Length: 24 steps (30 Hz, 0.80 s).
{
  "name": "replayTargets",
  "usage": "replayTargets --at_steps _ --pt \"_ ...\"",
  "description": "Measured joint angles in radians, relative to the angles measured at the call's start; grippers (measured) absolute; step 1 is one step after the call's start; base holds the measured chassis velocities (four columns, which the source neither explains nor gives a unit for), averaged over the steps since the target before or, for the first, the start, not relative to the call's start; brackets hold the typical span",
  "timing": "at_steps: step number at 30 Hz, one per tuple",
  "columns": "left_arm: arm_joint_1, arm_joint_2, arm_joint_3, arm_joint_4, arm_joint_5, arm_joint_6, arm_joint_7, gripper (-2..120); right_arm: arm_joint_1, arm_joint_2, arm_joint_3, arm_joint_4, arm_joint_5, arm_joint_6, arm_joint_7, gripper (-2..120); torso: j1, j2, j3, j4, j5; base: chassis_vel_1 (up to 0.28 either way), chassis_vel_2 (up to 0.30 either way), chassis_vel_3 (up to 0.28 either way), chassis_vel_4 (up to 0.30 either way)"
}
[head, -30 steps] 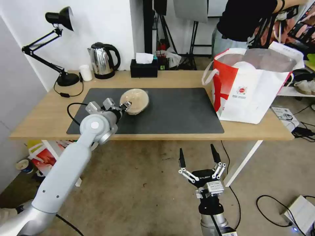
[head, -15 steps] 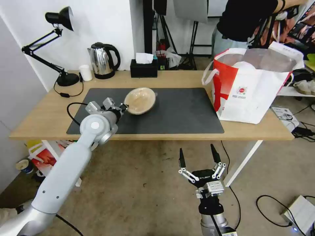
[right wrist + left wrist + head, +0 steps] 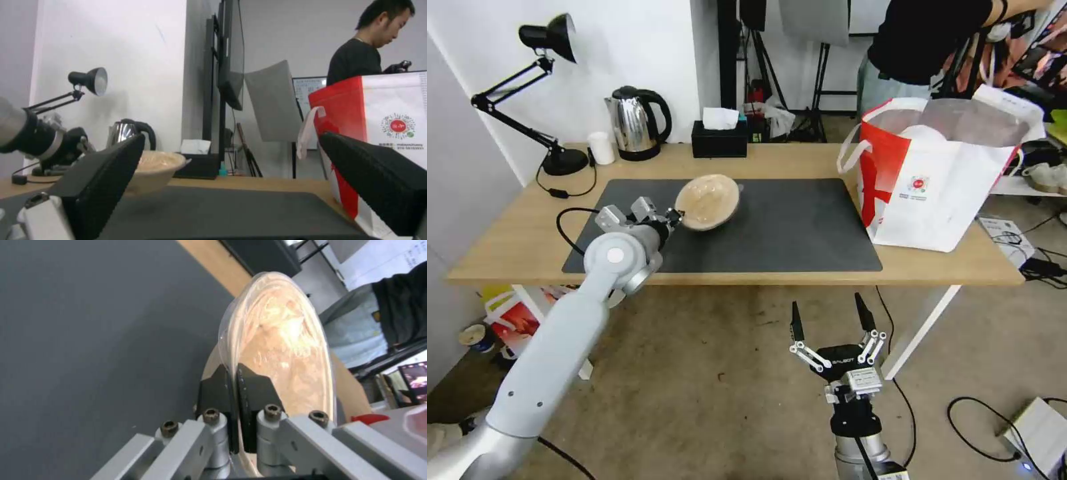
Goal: Pick up the trash from the table and place it into the takeout bag.
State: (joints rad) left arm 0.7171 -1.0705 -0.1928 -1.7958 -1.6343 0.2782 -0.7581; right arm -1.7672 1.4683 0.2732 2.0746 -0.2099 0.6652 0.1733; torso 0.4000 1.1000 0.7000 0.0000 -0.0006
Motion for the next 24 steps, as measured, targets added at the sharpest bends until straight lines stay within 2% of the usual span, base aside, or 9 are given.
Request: replayTargets --at_steps 4,9,11,14,17,18,22,24 --pt "-0.004 0.004 -0.004 -0.012 -0.007 0.0 0.0 0 0.0 0.0 0.0 0.0 0.0 0.0 0.0 100 0.0 0.0 0.0 0.0 0.0 0.0 0.0 0.0 0.0" --pt "-0.042 0.022 -0.007 -0.064 -0.046 -0.001 -0.001 0 0.0 0.0 0.0 0.0 0.0 0.0 0.0 100 0.0 0.0 0.0 0.0 0.0 0.0 0.0 0.0 0.0" --pt "-0.121 0.052 0.015 -0.098 -0.097 -0.001 -0.012 0 0.0 0.0 0.0 0.0 0.0 0.0 0.0 100 0.0 0.0 0.0 0.0 0.0003 0.0 0.0 0.0 0.0" --pt "-0.217 0.072 0.053 -0.101 -0.142 -0.003 -0.018 0 0.0 0.0 0.0 0.0 0.0 0.0 0.0 100 0.0 0.0 0.0 0.0001 0.0004 0.0 0.0 0.0 0.0" --pt "-0.375 0.078 0.141 -0.041 -0.179 -0.004 -0.015 0 0.0 0.0 0.0 0.0 0.0 0.0 0.0 100 0.0 0.0 0.0 -0.0001 0.0006 0.0 0.0 0.0 0.0" --pt "-0.375 0.078 0.141 -0.041 -0.179 -0.004 -0.015 0 0.0 0.0 0.0 0.0 0.0 0.0 0.0 100 0.0 0.0 0.0 -0.0001 0.0006 0.0 0.0 0.0 0.0" --pt "-0.512 0.036 0.255 0.059 -0.192 -0.003 -0.002 0 0.0 0.0 0.0 0.0 0.0 0.0 0.0 100 0.0 0.0 0.0 -0.0001 0.001 0.0 0.0 0.0 0.0" --pt "-0.538 0.022 0.281 0.082 -0.193 -0.003 0.006 0 0.0 0.0 0.0 0.0 0.0 0.0 0.0 100 0.0 0.0 0.0 -0.0002 0.0009 0.0 0.0 0.0 0.0"
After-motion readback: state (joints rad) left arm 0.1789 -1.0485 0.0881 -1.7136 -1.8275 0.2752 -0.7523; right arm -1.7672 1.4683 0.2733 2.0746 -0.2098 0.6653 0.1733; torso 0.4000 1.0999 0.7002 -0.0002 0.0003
